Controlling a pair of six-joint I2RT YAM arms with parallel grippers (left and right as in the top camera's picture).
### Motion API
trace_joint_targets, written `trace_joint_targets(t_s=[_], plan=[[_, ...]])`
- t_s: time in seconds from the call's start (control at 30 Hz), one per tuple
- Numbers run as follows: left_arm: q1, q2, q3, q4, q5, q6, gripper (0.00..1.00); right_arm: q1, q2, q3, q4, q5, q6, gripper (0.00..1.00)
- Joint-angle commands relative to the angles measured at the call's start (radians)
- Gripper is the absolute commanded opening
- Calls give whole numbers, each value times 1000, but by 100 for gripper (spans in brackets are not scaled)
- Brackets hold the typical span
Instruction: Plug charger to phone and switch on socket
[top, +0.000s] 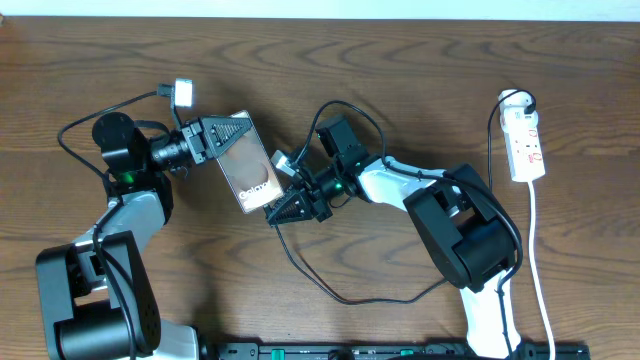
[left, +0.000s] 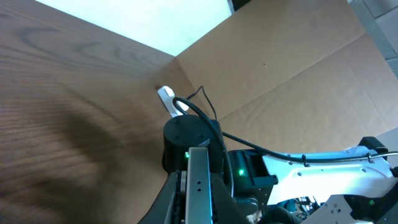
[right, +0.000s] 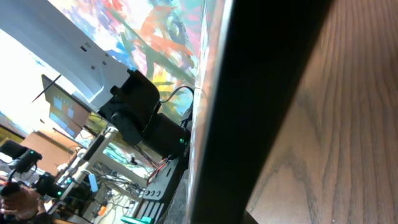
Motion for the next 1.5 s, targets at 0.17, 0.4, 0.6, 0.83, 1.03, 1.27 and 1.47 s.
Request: trace_joint_targets(t_s=[0.17,0.4,0.6,0.83,1.03,1.27,1.47], plan=[[-17,-16,18,1,37,0,7,2,3,7,85,2,73,1],[-17,-16,18,1,79,10,8,2,3,7,175,13,150,1],[-17,-16,15,-3,119,26,7,1,3,7,182,16,153,1],[-17,-16,13,-3,119,26,7,-3,3,7,184,16,153,1],[-17,-16,11,-3,119,26,7,-11,3,7,187,17,153,1],[-17,-16,10,-3,119,26,7,-12,3,7,187,16,153,1],[-17,-16,10,-3,119,26,8,-12,3,7,186,16,153,1]])
